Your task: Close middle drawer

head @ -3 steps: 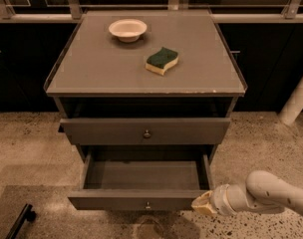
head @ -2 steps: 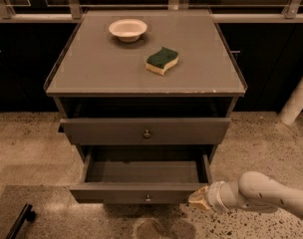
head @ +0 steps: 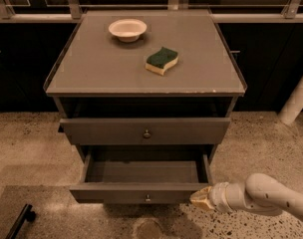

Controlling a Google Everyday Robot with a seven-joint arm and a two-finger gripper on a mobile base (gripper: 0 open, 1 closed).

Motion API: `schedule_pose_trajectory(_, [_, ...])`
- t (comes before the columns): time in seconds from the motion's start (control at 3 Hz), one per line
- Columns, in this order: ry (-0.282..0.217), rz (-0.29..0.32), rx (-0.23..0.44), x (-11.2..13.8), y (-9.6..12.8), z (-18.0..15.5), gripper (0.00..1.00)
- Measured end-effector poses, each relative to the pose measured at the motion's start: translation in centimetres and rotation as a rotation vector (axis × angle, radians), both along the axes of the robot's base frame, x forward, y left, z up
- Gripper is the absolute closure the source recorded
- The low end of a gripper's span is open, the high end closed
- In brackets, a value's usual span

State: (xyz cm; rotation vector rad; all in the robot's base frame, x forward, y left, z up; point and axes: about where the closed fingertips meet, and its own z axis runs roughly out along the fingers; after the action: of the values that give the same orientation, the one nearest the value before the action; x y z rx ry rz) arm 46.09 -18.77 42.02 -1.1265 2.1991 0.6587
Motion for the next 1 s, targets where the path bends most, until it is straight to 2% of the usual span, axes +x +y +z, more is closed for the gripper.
schedule_pose_trajectory(0.33, [0.01, -0.042, 0.096, 0.19, -1.12, -0.54, 1.0])
schedule_pose_trajectory(0.67, [0.016, -0.082, 0.154, 0.38, -2.03, -0.98, 1.0])
schedule_pose_trajectory(1.0, [0.013, -0.095, 0.158, 1.18, -2.1, -1.45, 1.0])
